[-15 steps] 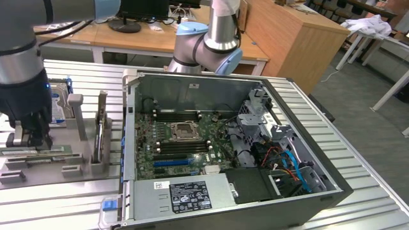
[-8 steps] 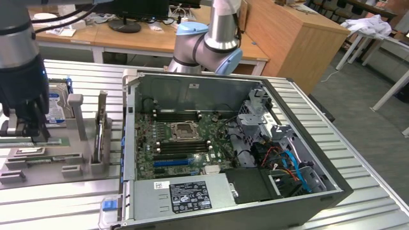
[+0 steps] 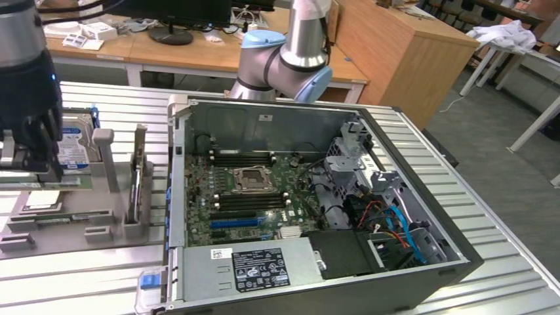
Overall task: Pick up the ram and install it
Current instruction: 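Pick up the ram and move it above insertion slot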
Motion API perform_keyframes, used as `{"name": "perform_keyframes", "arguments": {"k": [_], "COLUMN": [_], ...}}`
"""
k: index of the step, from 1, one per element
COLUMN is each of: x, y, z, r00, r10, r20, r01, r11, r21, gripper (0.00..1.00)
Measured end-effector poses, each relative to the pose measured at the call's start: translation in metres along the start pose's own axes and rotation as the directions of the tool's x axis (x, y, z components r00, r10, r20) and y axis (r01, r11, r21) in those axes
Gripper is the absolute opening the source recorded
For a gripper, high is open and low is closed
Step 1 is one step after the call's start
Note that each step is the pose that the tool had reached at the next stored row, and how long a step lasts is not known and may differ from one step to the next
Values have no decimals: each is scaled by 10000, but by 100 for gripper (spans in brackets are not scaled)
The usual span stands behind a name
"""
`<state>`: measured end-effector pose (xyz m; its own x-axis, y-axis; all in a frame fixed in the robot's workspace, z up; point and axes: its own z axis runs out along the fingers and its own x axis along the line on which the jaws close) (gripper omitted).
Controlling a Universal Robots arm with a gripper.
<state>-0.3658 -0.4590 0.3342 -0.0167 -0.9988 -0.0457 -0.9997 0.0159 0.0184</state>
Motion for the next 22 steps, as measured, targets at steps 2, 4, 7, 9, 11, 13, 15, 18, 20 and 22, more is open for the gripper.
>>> {"name": "perform_keyframes", "arguments": {"k": [2,4,7,9,11,13,15,18,20,22], "x": [-3,-5,-9,-11,-13,-16,-18,-22,-24,-26], "y": [1,1,2,2,3,3,2,1,1,1], "z": [-61,-115,-191,-241,-289,-340,-388,-463,-509,-546], "r00": [10000,10000,10000,10000,10000,10000,10000,10000,10000,10000], "r10": [0,0,1,1,0,0,1,0,0,1], "r20": [-2,-3,-5,-6,-6,-7,-6,-7,-8,-11], "r01": [0,0,-1,-1,0,0,-1,0,0,-1], "r11": [10000,10000,10000,10000,10000,10000,10000,10000,10000,10000], "r21": [-1,-1,0,-1,-1,-1,0,-2,-1,0], "gripper": [12,12,12,12,12,12,12,12,12,12]}}
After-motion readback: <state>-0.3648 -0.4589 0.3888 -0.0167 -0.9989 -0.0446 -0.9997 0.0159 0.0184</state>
